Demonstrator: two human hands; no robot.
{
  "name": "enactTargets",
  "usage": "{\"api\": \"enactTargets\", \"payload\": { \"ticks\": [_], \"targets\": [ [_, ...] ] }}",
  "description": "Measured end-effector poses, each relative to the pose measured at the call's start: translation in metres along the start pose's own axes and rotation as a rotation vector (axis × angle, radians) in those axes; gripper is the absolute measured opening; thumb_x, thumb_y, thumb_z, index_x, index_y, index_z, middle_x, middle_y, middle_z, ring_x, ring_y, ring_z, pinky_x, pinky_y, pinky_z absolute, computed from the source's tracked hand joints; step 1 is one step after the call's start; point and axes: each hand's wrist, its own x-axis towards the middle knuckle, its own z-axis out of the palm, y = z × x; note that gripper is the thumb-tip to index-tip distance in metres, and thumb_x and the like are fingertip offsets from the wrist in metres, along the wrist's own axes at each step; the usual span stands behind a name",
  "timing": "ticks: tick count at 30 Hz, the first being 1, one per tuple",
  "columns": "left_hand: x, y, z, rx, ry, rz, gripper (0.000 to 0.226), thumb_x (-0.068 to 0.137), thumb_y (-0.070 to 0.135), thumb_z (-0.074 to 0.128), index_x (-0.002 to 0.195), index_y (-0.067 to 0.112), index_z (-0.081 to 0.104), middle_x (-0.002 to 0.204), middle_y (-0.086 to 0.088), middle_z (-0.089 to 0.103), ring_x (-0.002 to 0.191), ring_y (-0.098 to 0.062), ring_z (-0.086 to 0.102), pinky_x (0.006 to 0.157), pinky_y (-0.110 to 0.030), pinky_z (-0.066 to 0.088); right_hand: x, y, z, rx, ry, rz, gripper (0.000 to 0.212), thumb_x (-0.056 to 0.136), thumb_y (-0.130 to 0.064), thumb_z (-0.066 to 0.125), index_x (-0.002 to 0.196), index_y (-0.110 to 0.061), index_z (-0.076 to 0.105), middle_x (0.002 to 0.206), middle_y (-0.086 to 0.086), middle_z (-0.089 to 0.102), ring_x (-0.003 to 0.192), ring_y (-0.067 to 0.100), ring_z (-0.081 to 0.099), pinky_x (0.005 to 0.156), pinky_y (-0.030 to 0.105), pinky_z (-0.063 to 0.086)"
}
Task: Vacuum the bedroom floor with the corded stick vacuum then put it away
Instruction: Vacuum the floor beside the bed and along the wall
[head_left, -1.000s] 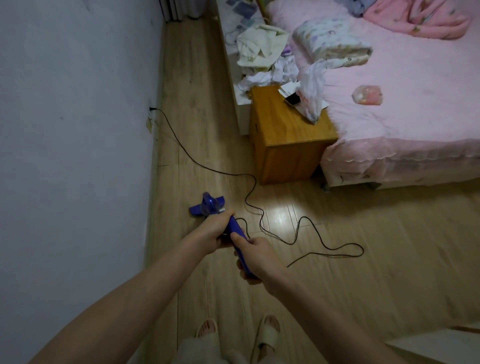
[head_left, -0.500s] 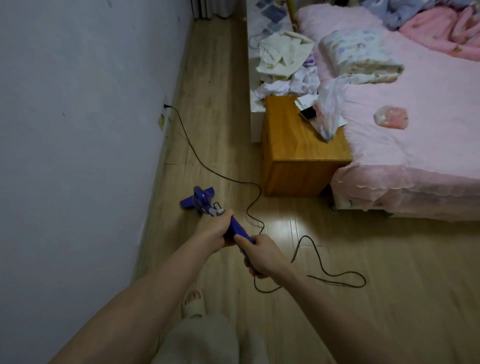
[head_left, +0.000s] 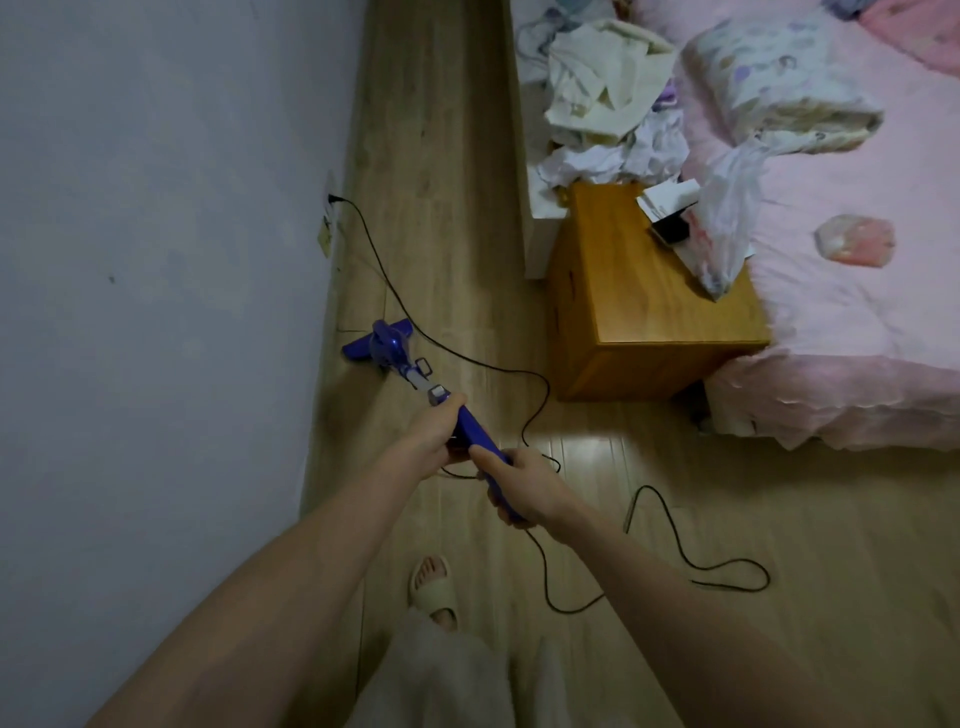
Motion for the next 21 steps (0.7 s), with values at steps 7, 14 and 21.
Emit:
{"api": "enactTargets", "payload": {
  "ticks": [7,14,21],
  "targets": [
    [0.021,0.043,-0.002,-0.053,-0.029,0.011,0.037,0.096,0.026,0.054,0.124,0.004,0.047,0.098,-0.019,0.064,0.077,-0.026,0.065,0.053,-0.036,0.053,0.036,-0.036,-0.01,0.049,0.011,0.067,0.05,0.094,-0.053,0.051,0.106,-0.006,0.061,0.066,-0.001,0.053,0.049,0.01,0.047,0.047,0.021,0.039],
    [0.005,0.033,0.01,-0.135,-0.034,0.043,0.03,0.094,0.023,0.058,0.116,0.004,0.051,0.092,-0.015,0.066,0.078,-0.025,0.066,0.065,-0.036,0.058,0.02,-0.034,-0.022,0.024,0.023,0.038,0.042,0.094,-0.052,0.05,0.09,-0.011,0.058,0.064,-0.002,0.052,0.047,0.008,0.046,0.048,0.021,0.038],
    [-0.043,-0.007,0.043,-0.092,-0.04,0.073,0.014,0.092,0.021,0.059,0.092,0.006,0.056,0.079,-0.012,0.065,0.077,-0.023,0.065,0.079,-0.038,0.057,-0.055,-0.014,-0.042,0.099,0.042,0.04,0.038,0.096,-0.048,0.049,0.086,-0.013,0.058,0.065,-0.001,0.053,0.048,0.008,0.046,0.046,0.019,0.039]
  ]
}}
